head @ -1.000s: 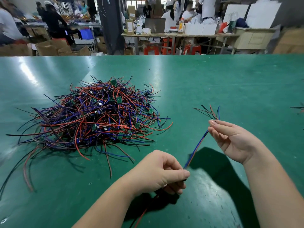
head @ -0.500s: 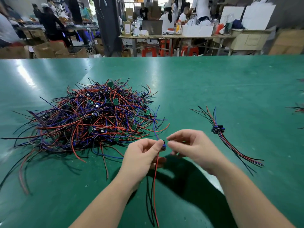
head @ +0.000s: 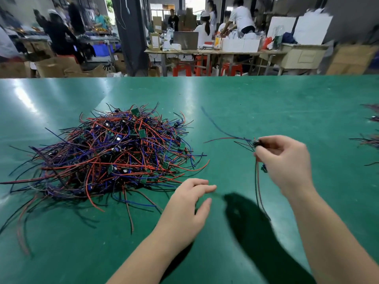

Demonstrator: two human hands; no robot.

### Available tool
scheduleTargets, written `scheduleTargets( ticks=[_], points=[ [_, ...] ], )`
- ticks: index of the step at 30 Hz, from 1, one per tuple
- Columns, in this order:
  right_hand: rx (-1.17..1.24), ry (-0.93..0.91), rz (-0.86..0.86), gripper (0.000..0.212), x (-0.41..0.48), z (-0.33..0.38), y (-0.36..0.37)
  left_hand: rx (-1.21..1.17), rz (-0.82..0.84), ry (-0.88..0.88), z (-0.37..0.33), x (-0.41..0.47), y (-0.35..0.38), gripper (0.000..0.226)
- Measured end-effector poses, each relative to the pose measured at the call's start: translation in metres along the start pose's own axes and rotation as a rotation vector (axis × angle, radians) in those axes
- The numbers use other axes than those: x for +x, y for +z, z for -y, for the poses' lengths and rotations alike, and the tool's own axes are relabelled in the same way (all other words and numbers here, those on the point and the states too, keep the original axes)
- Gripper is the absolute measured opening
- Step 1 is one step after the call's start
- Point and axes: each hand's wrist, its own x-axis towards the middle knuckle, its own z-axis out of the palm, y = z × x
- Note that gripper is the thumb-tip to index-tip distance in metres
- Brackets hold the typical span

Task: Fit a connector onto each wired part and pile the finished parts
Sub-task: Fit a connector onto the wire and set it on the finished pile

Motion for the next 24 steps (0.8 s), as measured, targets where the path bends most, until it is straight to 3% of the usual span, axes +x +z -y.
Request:
scheduleTargets(
  ticks=[2, 4, 8, 12, 18, 24],
  points=[
    [-0.137, -0.014, -0.187, 0.018, 0.018, -0.011, -0.018, 0.064, -0.032, 0.000, 0.002, 0.001, -0.003, 0.028],
    [-0.300, 0.011, -0.262, 0.012, 0.030, -0.028, -0.028, 0.148, -0.110, -0.021, 0.003, 0.003, -0.008, 0.027],
    [-0.666, 0.195, -0.025, 0.020, 0.037, -0.061, -0.033, 0.435, -0.354, -0.185, 0.012, 0.009, -0.021, 0.039],
    [-0.697, 0.226, 0.070, 0.026, 0.031, -0.060, -0.030, 0.607, -0.251, -0.494, 0.030, 0.009, -0.035, 0.054],
    [-0.634, -0.052, 0.092, 0.028, 0.012, -0.026, -0.009, 0.811, -0.226, -0.549, 0.039, 0.011, -0.046, 0.029],
    [-0.463, -0.359, 0.314, 0.017, -0.044, 0.006, 0.031, 0.716, -0.331, -0.528, 0.039, 0.011, -0.055, 0.015]
  ],
)
